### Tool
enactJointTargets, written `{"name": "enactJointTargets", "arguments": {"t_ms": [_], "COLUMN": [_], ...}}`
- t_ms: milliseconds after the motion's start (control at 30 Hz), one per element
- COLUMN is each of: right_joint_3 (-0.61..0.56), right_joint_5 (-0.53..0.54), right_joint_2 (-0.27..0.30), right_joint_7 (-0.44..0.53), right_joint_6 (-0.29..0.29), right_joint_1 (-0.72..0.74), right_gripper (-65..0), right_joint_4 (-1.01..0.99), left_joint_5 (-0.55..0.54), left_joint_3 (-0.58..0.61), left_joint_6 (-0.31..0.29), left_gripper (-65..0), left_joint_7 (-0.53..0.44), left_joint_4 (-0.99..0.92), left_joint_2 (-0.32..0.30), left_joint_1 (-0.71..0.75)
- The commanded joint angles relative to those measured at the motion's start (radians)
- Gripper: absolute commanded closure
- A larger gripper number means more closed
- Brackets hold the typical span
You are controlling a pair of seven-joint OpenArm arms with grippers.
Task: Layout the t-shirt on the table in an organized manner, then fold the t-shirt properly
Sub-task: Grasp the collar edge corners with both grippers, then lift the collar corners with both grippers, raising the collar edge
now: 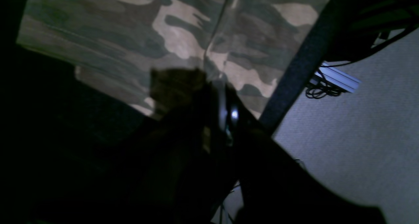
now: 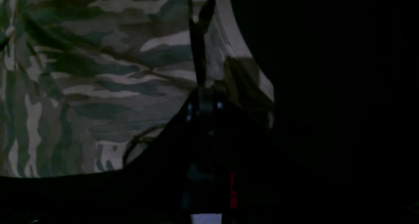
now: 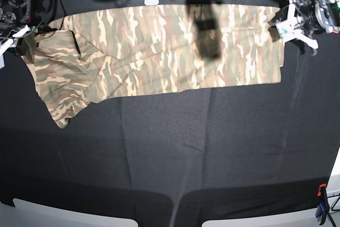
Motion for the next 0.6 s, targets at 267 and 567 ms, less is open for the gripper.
{"name": "enactJointTargets", "arguments": {"t_ms": [267,567], "right_joint_3": [0.010,0.010], "right_joint_5": [0.004,0.137], "right_joint_2": [0.020,0.020], "right_joint_7": [0.014,-0.076], "right_joint_6": [-0.002,-0.002], "right_joint_1": [0.002,0.002], "right_gripper": [0.0,0.0], "right_joint_4": [0.014,0.057], "left_joint_5": [-0.010,-0.051], "left_joint_3": [-0.009,-0.009], "left_joint_6": [-0.005,-0.005], "left_gripper": [0.0,-24.4], "left_joint_7": [-0.016,-0.016], "left_joint_4": [0.015,0.015], "left_joint_2": [-0.010,0.004], "left_joint_1": [-0.002,0.001]}}
